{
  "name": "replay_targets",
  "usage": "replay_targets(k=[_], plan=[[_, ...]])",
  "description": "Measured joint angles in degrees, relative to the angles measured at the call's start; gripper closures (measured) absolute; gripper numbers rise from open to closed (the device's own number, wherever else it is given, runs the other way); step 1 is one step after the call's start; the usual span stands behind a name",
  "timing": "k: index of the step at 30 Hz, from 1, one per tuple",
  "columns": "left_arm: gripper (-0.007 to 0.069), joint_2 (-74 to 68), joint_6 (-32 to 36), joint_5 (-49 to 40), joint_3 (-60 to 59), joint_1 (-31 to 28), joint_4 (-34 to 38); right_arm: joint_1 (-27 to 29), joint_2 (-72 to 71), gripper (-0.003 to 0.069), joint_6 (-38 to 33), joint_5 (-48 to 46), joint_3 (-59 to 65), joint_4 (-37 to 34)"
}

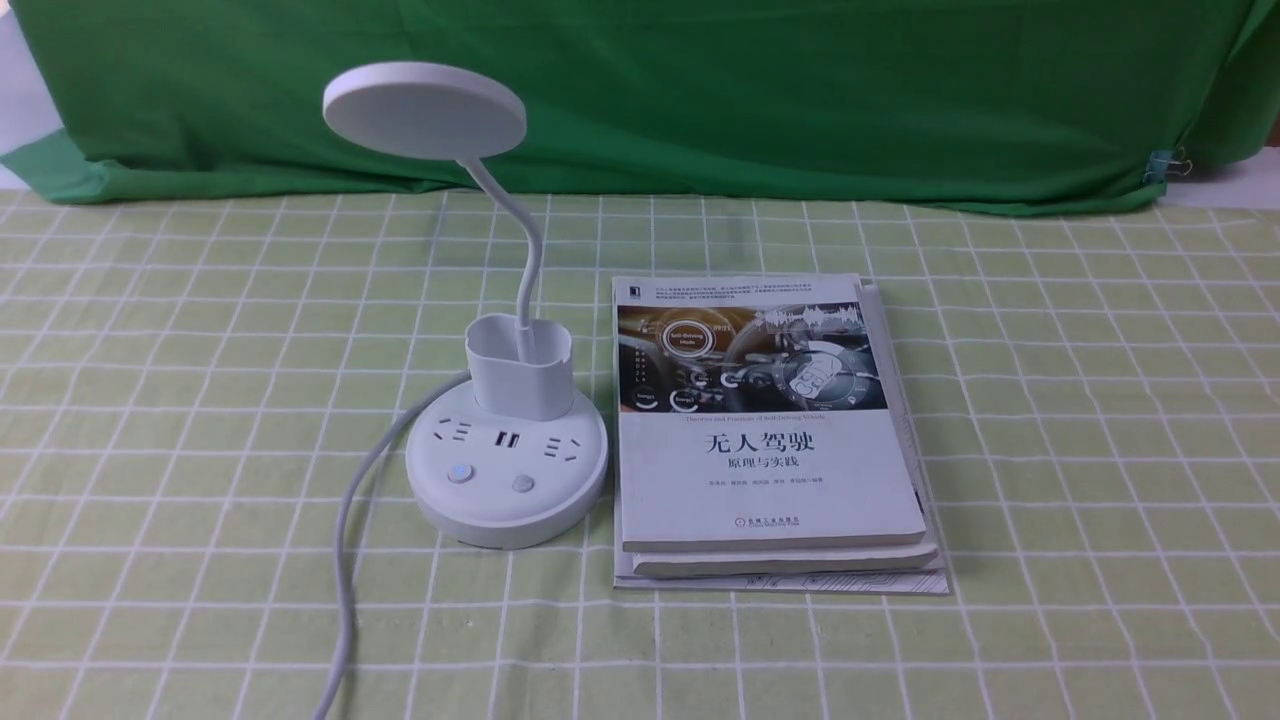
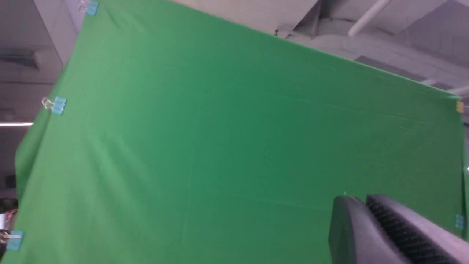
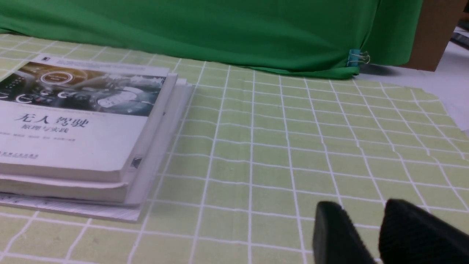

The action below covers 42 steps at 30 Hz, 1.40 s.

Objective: Turn on the table lamp on the green coffee tablecloth with your hand.
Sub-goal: 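Press the power button on the lamp base to turn the lamp on with the left gripper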

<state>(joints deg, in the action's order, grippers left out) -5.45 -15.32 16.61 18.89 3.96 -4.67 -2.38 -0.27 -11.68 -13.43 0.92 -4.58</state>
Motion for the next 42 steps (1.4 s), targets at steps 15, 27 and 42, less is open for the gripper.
replay_targets(k=[15,27,42], plan=[[0.0606,-32.0,5.0,-37.8,21.0,0.0,-1.3,0.0,0.0,0.0414,0.0,0.0,0.0,0.0],[0.0606,-59.8,21.5,-43.3,21.0,0.0,22.8,0.0,0.0,0.0414,0.0,0.0,0.0,0.0],[0.0606,-82.8,13.1,-51.1,38.6,22.3,4.2,0.0,0.0,0.0414,0.0,0.0,0.0,0.0]])
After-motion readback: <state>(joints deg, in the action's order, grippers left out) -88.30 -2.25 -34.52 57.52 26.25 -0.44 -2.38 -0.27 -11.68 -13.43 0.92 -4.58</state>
